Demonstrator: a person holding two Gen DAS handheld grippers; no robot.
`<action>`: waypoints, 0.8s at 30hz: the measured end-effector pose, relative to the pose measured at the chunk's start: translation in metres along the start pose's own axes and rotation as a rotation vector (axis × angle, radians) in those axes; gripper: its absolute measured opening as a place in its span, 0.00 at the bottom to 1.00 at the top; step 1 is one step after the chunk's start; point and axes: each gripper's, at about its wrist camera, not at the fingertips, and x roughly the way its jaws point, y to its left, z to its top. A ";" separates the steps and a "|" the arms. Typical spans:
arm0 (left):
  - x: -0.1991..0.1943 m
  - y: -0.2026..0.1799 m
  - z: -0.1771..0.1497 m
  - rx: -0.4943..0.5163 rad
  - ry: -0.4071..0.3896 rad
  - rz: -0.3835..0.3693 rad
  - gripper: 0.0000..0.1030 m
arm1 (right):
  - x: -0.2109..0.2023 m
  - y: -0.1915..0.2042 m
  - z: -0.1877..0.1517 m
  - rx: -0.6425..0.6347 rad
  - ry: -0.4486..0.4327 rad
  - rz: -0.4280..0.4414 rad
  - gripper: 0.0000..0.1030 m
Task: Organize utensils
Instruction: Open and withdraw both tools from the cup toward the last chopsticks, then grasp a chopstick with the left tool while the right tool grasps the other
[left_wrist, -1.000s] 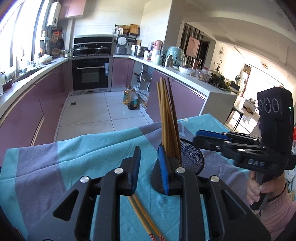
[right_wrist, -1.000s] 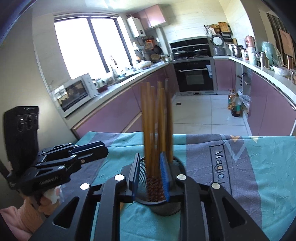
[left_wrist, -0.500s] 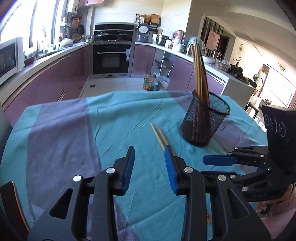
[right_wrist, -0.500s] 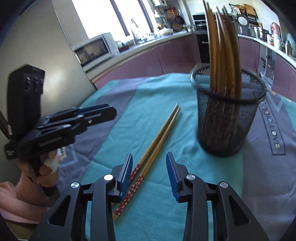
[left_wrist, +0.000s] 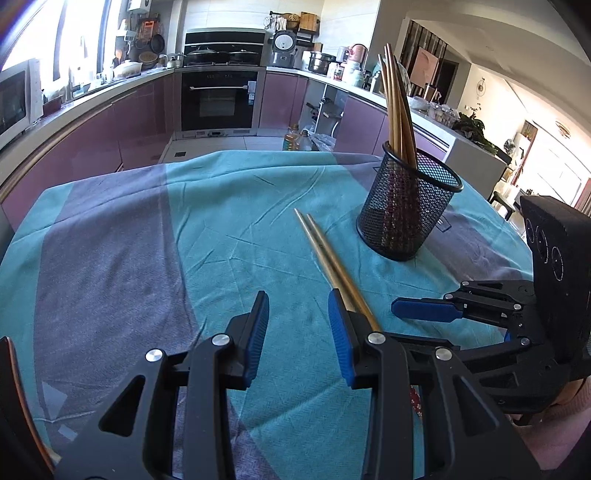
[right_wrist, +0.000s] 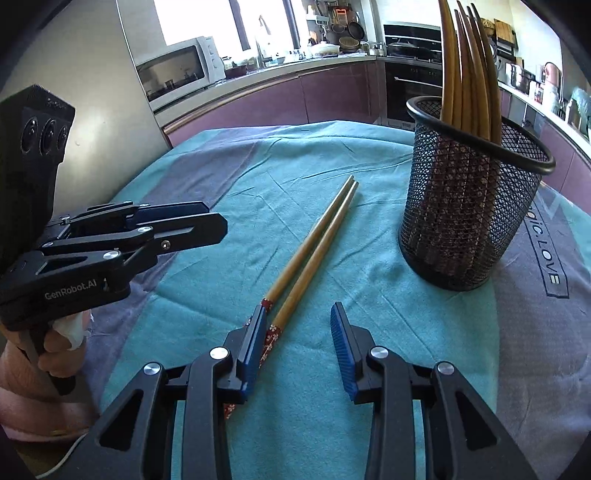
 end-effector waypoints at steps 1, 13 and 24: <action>0.001 -0.001 0.000 0.003 0.003 -0.001 0.32 | -0.002 -0.002 0.000 0.007 0.000 -0.001 0.31; 0.022 -0.019 0.002 0.048 0.058 -0.037 0.32 | -0.006 -0.024 0.003 0.067 0.000 -0.017 0.28; 0.043 -0.026 0.006 0.074 0.097 -0.031 0.32 | -0.004 -0.021 0.013 0.072 -0.017 0.021 0.28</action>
